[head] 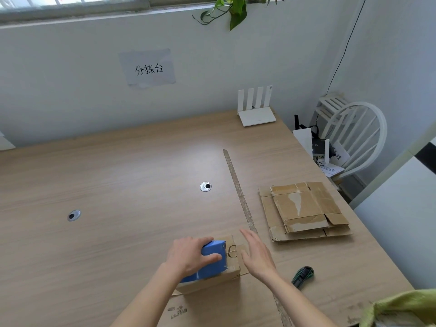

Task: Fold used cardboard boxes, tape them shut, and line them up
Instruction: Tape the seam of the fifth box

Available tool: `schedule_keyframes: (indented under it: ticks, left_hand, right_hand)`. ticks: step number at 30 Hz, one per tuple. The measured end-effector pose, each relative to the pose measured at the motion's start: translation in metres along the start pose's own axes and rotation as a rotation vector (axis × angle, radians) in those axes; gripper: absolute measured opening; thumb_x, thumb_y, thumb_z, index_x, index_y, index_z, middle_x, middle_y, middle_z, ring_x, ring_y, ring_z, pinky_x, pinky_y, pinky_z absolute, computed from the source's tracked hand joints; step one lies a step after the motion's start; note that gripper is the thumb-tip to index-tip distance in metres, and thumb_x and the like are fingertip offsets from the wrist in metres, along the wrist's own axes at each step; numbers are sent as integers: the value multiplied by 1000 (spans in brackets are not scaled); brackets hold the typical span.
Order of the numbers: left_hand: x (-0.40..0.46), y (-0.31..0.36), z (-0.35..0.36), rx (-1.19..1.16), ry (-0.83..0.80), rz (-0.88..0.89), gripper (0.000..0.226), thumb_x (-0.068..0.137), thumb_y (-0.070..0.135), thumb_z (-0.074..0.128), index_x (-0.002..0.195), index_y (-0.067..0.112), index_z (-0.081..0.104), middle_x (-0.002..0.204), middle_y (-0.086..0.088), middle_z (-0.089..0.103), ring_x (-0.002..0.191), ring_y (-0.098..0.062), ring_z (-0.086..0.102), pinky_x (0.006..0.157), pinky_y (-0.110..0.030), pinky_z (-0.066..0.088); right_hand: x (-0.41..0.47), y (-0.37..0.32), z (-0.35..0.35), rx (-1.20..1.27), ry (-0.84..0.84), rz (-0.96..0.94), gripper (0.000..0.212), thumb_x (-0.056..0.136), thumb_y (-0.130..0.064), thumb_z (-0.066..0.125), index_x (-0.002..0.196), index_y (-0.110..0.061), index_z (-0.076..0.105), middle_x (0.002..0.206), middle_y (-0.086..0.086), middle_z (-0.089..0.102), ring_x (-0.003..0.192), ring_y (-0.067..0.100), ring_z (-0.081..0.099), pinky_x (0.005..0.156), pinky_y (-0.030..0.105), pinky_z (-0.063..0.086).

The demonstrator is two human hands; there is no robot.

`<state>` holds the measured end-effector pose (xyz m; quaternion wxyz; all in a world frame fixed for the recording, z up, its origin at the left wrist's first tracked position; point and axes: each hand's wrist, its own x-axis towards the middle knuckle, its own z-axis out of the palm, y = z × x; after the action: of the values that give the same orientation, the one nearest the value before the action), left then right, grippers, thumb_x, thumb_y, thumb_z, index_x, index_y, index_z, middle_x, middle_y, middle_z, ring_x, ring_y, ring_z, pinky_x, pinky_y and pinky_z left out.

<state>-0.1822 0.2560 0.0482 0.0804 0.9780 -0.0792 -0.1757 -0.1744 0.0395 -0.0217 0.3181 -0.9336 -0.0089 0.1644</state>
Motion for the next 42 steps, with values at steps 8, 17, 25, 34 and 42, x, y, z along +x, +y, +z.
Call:
schedule_keyframes:
  ticks: [8, 17, 25, 34, 42]
  left_hand:
    - [0, -7, -2, -35, -9, 5, 57, 85, 76, 45, 132, 45, 55, 111, 13, 71, 90, -11, 64, 74, -29, 50]
    - [-6, -46, -5, 109, -105, -35, 64, 79, 83, 39, 117, 39, 63, 101, 7, 71, 91, -20, 63, 73, -35, 49]
    - [-61, -130, -4, -70, -176, -227, 52, 79, 81, 43, 121, 57, 60, 104, 17, 70, 92, -12, 62, 76, -30, 48]
    - [-58, -144, 13, -166, -186, -197, 52, 76, 80, 44, 119, 56, 62, 102, 16, 70, 94, -14, 62, 80, -33, 50]
    - [-52, -164, -2, -289, -154, -178, 45, 79, 80, 49, 107, 51, 69, 91, 18, 68, 85, -7, 61, 73, -30, 48]
  right_hand:
    - [5, -19, 11, -224, -355, -326, 114, 81, -30, 71, 161, -25, -10, 162, -20, -12, 151, 1, -16, 123, 28, -9]
    - [7, -16, 12, -467, -213, -408, 108, 85, -57, 69, 162, -24, 3, 169, -9, -2, 155, 8, -3, 121, 30, -10]
    - [8, -17, 14, -466, -216, -398, 111, 84, -60, 68, 162, -26, -2, 169, -12, -5, 155, 6, -6, 122, 28, -9]
    - [10, -19, 13, -506, -226, -390, 111, 81, -61, 68, 161, -31, -2, 154, -28, -11, 154, 3, -4, 120, 23, -10]
    - [10, -22, 13, -523, -222, -379, 112, 79, -63, 70, 161, -32, 0, 163, -24, -2, 154, 3, -2, 119, 22, -8]
